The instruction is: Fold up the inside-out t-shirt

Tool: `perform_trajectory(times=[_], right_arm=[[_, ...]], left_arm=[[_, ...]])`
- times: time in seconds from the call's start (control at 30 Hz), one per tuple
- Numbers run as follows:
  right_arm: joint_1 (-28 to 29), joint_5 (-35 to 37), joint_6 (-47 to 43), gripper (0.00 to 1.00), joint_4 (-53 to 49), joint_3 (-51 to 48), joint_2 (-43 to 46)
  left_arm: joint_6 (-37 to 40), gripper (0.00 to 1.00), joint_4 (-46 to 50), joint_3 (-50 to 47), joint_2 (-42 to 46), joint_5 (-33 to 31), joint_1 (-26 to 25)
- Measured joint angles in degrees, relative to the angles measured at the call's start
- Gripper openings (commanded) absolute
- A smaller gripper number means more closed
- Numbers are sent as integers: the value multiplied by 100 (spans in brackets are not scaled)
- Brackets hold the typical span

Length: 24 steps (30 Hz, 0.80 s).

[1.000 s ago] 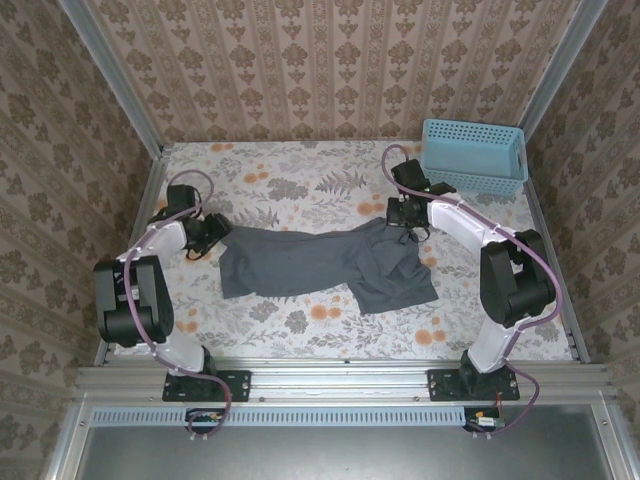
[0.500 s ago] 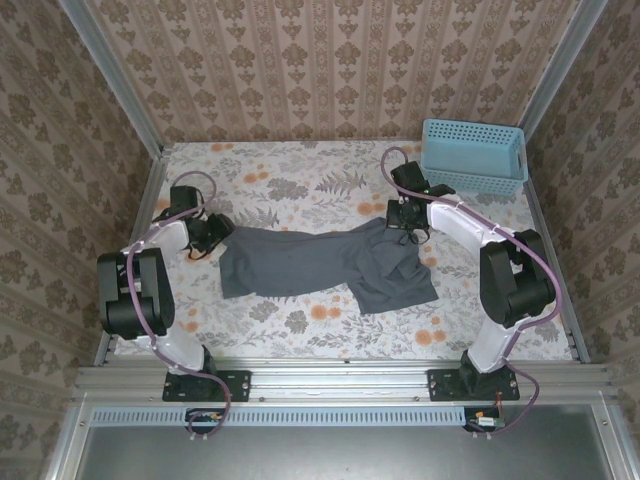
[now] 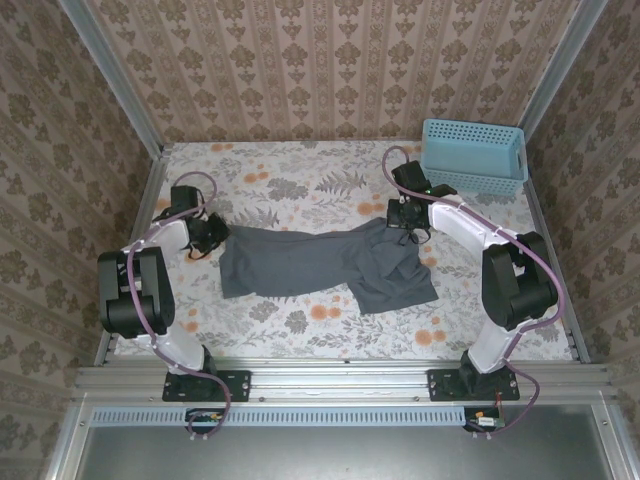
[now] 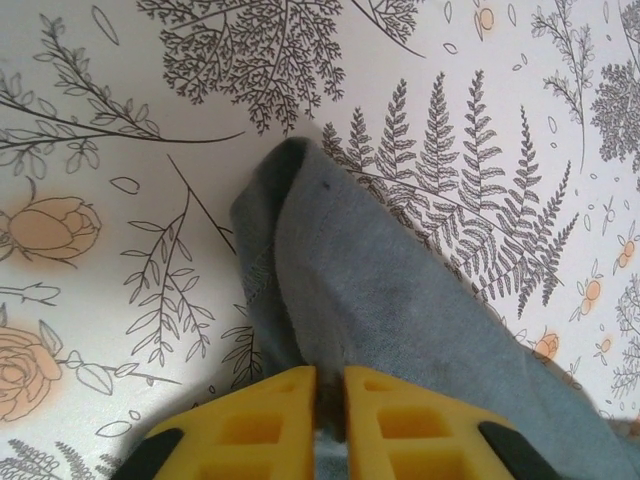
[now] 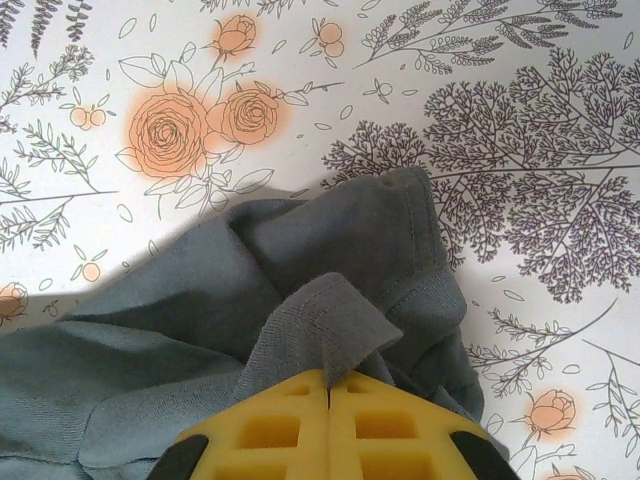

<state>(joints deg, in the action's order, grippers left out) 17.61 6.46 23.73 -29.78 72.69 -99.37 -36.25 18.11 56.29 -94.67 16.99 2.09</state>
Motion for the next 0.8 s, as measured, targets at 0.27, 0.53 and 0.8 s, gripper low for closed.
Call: perform_trajectory(times=[0.27,0.53,0.8], right_arm=[[2,-68,2,0,-7,-26,92],[758,483,52,0,-319,-289,879],[2682,944,518,0,-667,-708,1213]], left_arm=[[72,0,87,236,0,-74,-57],[68,0,374,42,957,-852,-129],[44,0,422,-553,2197,-1569,-208]])
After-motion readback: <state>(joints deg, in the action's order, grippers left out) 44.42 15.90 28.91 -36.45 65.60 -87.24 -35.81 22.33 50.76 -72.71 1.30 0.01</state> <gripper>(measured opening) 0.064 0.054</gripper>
